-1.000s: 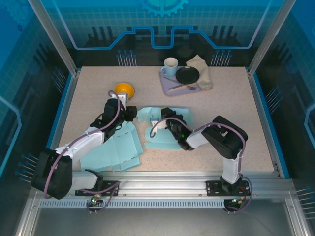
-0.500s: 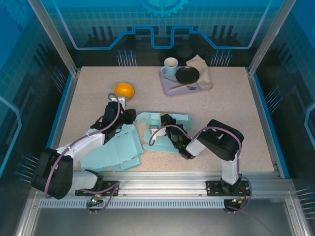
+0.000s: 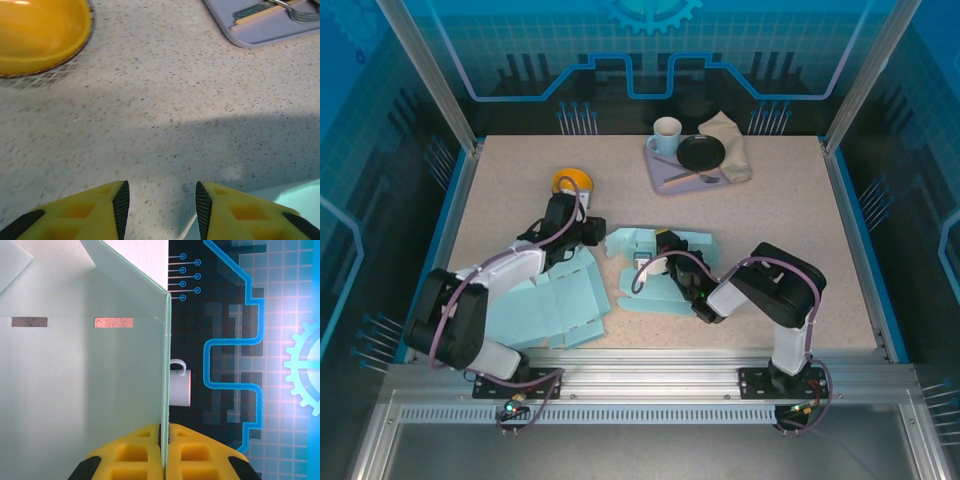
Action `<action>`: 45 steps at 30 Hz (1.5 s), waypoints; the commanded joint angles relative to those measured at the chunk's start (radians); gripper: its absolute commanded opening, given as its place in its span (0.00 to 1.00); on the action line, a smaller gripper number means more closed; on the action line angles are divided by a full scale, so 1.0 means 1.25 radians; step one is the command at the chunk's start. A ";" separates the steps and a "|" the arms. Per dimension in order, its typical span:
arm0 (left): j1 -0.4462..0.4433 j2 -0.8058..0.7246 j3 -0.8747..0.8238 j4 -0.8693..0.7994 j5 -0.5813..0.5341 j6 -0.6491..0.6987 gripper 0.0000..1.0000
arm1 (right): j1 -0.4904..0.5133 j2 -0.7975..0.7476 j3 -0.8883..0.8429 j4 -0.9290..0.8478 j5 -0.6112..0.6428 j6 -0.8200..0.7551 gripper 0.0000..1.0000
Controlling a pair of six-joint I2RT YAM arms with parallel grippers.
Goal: Fold the paper box
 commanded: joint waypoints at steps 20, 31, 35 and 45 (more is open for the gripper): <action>-0.030 0.011 -0.097 0.094 0.287 0.069 0.39 | -0.025 0.011 -0.023 -0.045 -0.023 0.028 0.00; -0.045 -0.006 -0.143 0.146 0.340 0.059 0.39 | -0.028 0.009 -0.019 -0.068 -0.031 0.031 0.00; -0.048 -0.006 -0.131 0.153 0.338 0.061 0.39 | -0.031 0.009 -0.018 -0.070 -0.032 0.033 0.00; -0.050 0.029 -0.081 0.133 0.274 0.096 0.41 | -0.033 -0.008 -0.029 -0.079 -0.057 0.045 0.00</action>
